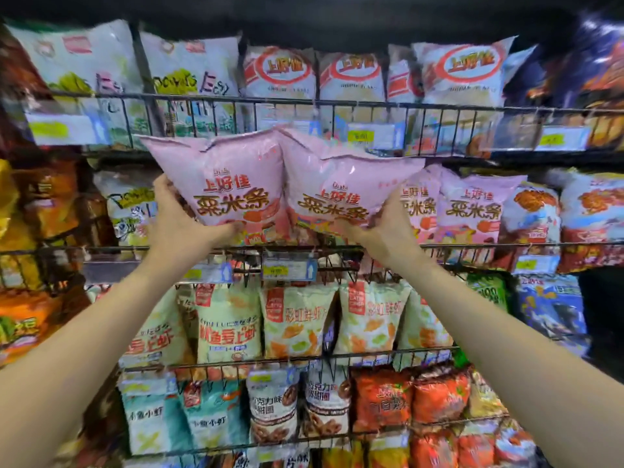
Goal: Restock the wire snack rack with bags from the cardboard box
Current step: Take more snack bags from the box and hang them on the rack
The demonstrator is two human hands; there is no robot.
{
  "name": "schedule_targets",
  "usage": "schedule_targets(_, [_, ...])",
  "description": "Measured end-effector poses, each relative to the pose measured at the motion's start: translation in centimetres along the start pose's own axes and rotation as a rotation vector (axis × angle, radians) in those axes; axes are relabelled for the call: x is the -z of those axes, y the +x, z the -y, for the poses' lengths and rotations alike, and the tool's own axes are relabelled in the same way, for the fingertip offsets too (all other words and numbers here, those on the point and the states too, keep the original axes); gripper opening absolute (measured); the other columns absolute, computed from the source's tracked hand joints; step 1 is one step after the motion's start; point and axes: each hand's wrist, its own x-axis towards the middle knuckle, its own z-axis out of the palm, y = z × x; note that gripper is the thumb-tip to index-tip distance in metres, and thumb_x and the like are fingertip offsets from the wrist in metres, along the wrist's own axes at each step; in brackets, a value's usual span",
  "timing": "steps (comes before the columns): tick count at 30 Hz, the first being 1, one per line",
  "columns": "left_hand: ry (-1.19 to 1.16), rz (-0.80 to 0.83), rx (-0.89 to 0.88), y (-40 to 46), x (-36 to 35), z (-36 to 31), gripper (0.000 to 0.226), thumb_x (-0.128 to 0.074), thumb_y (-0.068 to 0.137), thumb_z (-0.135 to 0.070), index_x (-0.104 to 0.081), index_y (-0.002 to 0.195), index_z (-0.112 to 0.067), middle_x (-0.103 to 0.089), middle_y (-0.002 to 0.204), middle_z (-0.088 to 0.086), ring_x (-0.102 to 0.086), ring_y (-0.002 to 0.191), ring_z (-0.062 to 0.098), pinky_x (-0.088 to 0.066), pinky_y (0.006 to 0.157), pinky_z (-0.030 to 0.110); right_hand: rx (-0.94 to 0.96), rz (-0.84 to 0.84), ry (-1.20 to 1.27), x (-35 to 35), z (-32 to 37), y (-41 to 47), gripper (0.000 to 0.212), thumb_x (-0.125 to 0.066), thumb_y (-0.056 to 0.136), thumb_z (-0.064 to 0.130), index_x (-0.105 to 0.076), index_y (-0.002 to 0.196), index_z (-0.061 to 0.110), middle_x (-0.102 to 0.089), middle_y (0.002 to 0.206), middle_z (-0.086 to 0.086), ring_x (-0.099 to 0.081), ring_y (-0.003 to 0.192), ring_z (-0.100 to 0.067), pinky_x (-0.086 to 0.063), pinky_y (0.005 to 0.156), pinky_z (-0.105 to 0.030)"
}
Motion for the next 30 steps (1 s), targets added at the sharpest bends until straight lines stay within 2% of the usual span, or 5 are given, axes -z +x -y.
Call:
schedule_targets(11, [0.117,0.245,0.124,2.5,-0.9,1.4,0.093,-0.095,0.061,-0.013,-0.030,0.128,-0.012,-0.052,0.116,-0.004,-0.056,0.101,0.011,-0.051,0.080,0.025,-0.067,0.137,-0.112,0.2,-3.2,1.2,0.073,-0.088,0.075,0.021,-0.040,0.130,0.019,-0.063,0.111,0.022,-0.059,0.095,0.021,-0.048,0.085,-0.006])
schedule_targets(15, [0.156,0.290,0.139,2.9,-1.5,1.1,0.107,-0.096,0.060,-0.017,-0.027,0.141,-0.008,-0.050,0.120,-0.004,-0.052,0.109,0.012,-0.046,0.092,0.034,-0.063,0.220,-0.226,1.4,-3.2,2.6,0.079,-0.086,0.076,0.034,-0.043,0.140,0.017,-0.062,0.119,0.012,-0.057,0.107,-0.006,-0.047,0.086,-0.020])
schedule_targets(21, [0.229,0.408,0.120,3.9,-2.4,1.0,0.081,-0.094,0.064,-0.011,-0.048,0.129,-0.020,-0.062,0.106,-0.017,-0.055,0.079,-0.027,-0.046,0.075,0.001,-0.098,0.307,-0.300,3.4,-4.3,3.4,0.071,-0.084,0.078,0.043,-0.049,0.136,0.022,-0.064,0.127,0.010,-0.060,0.116,-0.015,-0.049,0.097,-0.032])
schedule_targets(25, [0.216,0.489,0.161,4.3,-2.6,1.2,0.074,-0.093,0.065,-0.015,-0.055,0.128,-0.023,-0.069,0.112,-0.012,-0.063,0.096,-0.008,-0.051,0.086,0.021,-0.162,0.355,-0.346,4.0,-4.5,4.4,0.038,-0.082,0.081,0.039,-0.054,0.098,0.020,-0.065,0.089,0.005,-0.060,0.080,-0.014,-0.047,0.062,-0.015])
schedule_targets(30, [0.282,0.586,0.288,5.9,-2.3,2.4,0.061,-0.094,0.062,-0.014,-0.067,0.116,-0.018,-0.077,0.101,-0.005,-0.072,0.091,0.005,-0.057,0.085,0.031,-0.217,0.403,-0.337,4.4,-4.7,5.5,0.042,-0.085,0.076,0.043,-0.060,0.095,0.016,-0.074,0.079,-0.003,-0.073,0.072,-0.023,-0.059,0.067,-0.038])
